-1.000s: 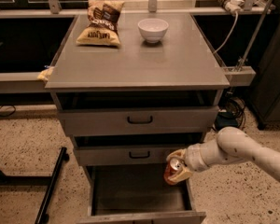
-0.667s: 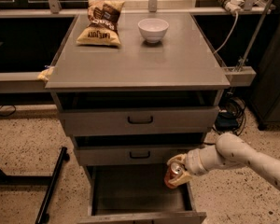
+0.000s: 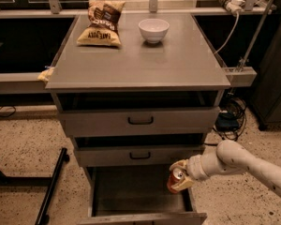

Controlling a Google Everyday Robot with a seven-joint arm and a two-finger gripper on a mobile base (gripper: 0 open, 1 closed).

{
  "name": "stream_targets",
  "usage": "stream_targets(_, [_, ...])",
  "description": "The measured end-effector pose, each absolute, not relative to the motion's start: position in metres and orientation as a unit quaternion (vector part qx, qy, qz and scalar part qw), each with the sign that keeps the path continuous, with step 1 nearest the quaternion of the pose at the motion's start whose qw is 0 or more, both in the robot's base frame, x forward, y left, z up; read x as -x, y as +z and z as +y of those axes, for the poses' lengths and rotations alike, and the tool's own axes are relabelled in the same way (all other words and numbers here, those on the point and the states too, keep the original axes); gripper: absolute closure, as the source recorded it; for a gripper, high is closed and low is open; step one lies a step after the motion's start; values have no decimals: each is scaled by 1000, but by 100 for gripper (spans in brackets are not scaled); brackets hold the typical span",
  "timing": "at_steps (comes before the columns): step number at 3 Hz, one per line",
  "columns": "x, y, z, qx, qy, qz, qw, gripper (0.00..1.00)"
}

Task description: Place coke can into bottom drawer

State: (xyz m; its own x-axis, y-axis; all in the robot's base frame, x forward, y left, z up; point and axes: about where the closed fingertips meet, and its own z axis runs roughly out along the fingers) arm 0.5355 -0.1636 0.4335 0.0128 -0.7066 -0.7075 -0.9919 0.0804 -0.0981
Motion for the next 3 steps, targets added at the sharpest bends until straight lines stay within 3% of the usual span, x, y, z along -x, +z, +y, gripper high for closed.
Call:
stream_targets(1, [-539,372,-171,650,223,659,306,100])
stream_targets(3, [-542,341,-181,660,214,654,302,100])
